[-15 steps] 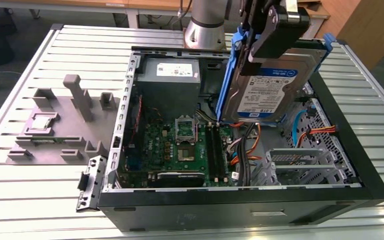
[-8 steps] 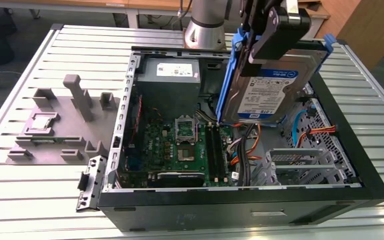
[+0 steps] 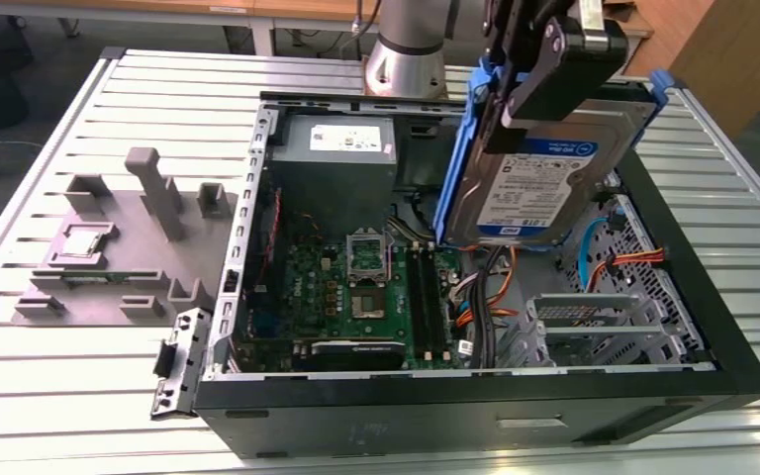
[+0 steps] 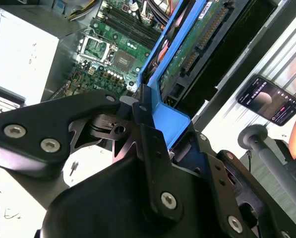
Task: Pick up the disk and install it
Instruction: 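Insert the disk into the insertion slot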
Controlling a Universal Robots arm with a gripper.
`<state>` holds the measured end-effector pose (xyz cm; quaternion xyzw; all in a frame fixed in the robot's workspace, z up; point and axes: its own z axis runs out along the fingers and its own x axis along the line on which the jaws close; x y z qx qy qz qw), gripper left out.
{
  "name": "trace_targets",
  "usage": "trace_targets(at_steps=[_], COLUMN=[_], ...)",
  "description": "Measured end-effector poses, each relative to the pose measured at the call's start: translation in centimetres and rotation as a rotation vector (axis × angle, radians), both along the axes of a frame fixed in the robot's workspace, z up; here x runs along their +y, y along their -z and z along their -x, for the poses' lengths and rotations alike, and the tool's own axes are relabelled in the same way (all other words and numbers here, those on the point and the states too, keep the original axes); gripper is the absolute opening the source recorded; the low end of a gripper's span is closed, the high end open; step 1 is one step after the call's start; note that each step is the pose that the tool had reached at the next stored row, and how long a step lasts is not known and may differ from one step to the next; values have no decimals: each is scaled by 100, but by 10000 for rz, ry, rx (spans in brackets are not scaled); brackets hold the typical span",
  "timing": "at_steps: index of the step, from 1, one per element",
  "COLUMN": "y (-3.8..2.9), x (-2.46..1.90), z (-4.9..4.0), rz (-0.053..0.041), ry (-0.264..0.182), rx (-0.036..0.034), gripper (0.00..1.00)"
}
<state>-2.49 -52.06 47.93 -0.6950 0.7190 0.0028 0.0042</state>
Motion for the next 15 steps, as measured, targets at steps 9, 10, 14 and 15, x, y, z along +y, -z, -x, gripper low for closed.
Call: trace_targets(at_steps=[9, 10, 14, 15], y=[8, 10, 16, 17], x=[-109, -124, -151, -154], z=[-19, -24, -104, -131], rz=[2, 0, 1, 0], ry=[1, 0, 1, 0], rx=[1, 0, 1, 0], gripper=[36, 36, 36, 36])
